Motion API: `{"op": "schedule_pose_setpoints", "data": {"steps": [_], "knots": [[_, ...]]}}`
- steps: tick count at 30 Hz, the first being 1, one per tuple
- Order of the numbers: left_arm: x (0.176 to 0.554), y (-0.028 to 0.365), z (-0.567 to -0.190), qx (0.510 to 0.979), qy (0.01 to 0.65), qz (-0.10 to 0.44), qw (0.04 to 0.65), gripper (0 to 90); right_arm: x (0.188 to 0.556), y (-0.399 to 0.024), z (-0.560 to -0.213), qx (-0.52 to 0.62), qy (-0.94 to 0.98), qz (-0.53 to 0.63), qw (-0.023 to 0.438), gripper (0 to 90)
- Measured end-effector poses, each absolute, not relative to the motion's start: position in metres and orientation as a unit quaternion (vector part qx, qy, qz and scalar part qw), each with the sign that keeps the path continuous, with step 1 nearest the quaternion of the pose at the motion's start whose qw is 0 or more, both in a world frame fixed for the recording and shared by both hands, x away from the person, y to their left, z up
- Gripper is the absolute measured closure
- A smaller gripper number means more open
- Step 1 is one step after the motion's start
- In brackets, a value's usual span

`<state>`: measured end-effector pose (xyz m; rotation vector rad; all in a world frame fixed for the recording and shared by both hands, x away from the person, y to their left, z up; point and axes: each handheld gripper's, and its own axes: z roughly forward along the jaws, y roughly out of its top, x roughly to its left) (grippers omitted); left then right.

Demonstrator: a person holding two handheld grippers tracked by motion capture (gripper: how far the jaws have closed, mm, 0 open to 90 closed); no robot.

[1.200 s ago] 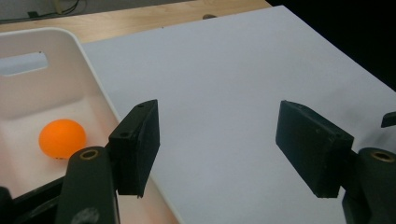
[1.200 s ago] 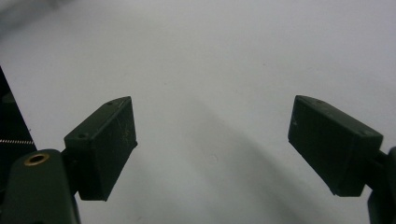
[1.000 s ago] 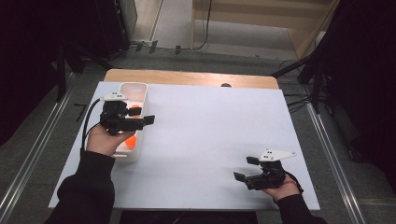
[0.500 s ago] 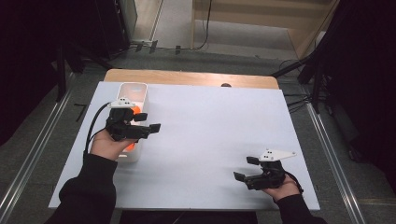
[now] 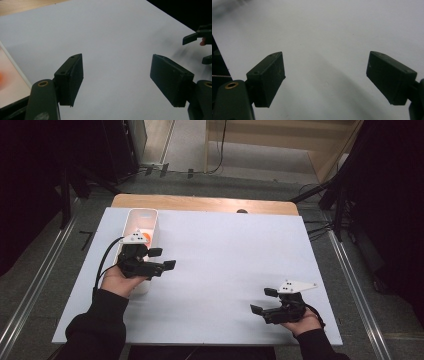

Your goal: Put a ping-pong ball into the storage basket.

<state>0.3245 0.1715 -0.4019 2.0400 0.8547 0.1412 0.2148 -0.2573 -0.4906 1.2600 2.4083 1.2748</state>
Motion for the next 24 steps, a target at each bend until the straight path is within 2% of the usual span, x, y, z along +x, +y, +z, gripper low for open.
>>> {"op": "schedule_pose_setpoints", "data": {"steps": [24], "knots": [[0.3, 0.167, -0.422, 0.841, 0.311, 0.053, 0.439, 27.4, 0.215, -0.257, -0.491, 0.419, 0.8, 0.423, 0.07, 13.6]]}}
